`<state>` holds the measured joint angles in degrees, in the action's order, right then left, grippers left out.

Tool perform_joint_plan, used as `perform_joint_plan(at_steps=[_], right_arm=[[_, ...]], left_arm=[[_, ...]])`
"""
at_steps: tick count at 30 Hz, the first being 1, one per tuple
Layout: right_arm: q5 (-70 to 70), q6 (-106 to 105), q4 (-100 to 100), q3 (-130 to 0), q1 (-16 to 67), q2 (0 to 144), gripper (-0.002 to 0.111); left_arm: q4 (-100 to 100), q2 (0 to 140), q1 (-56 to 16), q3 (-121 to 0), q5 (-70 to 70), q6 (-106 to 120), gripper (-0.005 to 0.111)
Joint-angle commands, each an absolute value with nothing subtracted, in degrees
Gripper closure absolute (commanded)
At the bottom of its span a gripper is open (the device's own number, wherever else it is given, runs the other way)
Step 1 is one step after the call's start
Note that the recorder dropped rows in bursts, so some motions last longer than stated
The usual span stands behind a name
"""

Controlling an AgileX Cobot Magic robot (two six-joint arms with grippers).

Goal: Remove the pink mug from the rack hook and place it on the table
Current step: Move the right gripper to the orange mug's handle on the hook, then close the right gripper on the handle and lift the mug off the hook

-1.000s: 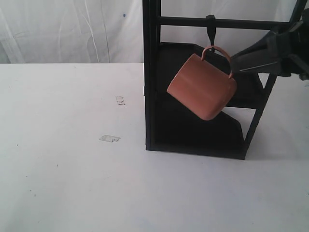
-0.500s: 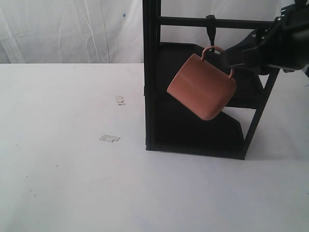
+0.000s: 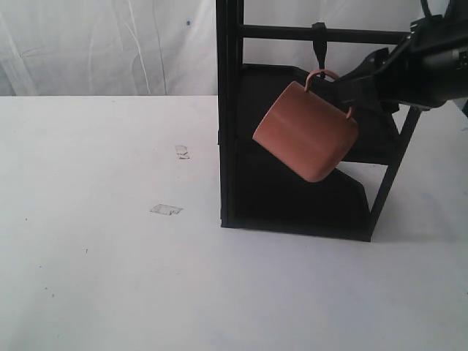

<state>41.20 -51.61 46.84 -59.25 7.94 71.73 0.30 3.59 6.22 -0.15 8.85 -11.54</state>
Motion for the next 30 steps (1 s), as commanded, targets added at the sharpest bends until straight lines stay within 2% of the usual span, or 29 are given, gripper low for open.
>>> perform_joint_plan(at_steps=[1, 10, 17, 19, 24, 30], right_arm=[[40.58, -52.22, 46.81, -59.26, 7.97, 72.94, 0.062], [40.77, -52.34, 46.81, -59.26, 7.97, 74.08, 0.064], [42.74, -54.80, 46.81, -59.26, 7.97, 74.08, 0.080], [43.28, -56.16, 46.81, -59.26, 7.97, 74.08, 0.091], [43.56, -56.77, 46.81, -59.26, 7.97, 74.08, 0.108], [43.45, -56.77, 46.81, -59.26, 7.97, 74.08, 0.108]], left_arm=[[0.39, 3.39, 6.07, 0.00, 8.63, -11.39, 0.107], [0.39, 3.39, 6.07, 0.00, 8.63, -11.39, 0.107], [0.39, 3.39, 6.07, 0.00, 8.63, -11.39, 0.107], [0.39, 3.39, 6.07, 0.00, 8.63, -11.39, 0.107], [0.39, 3.39, 6.07, 0.00, 8.63, -11.39, 0.107], [0.39, 3.39, 6.07, 0.00, 8.63, -11.39, 0.107]])
